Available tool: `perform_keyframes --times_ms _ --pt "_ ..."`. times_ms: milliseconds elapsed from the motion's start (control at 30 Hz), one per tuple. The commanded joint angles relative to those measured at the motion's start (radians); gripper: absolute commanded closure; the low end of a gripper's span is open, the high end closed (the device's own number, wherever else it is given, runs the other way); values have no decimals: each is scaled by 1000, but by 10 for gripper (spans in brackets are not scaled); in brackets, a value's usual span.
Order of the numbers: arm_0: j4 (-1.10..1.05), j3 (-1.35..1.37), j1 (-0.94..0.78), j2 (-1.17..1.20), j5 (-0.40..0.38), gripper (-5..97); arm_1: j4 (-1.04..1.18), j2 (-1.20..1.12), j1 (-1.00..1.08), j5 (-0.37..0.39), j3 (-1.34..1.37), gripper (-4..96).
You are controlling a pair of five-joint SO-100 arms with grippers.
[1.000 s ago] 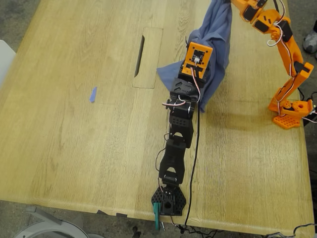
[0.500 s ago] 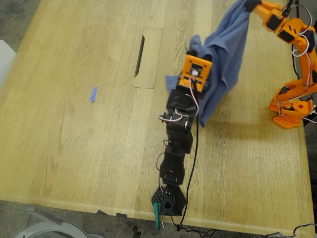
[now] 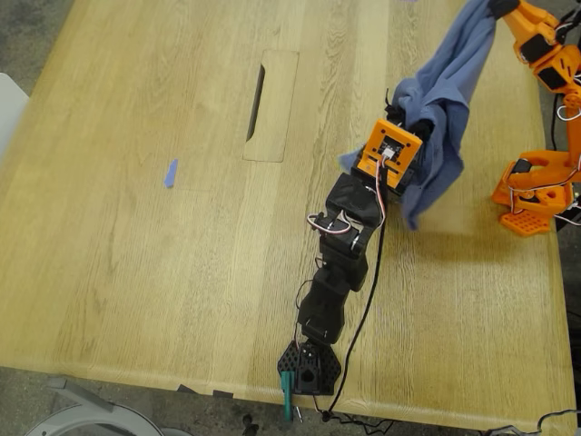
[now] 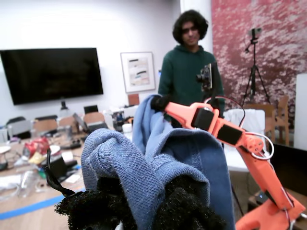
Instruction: Fold a T-shirt
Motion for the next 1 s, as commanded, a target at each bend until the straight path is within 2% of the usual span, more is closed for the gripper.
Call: perform_keyframes --times_ms 0,300,633,800,967 --pt "-117 -52 14 126 17 919 -28 15 23 -9 -81 913" --pt "-242 -32 35 118 61 919 -146 0 129 -9 -156 913" --pt "-242 -58 225 64 95 919 -163 29 164 -15 -192 912" --pt "-210 -58 362 43 92 919 -81 52 156 -5 -238 909" --pt "-199 -58 417 32 91 919 -5 57 164 -2 -316 907"
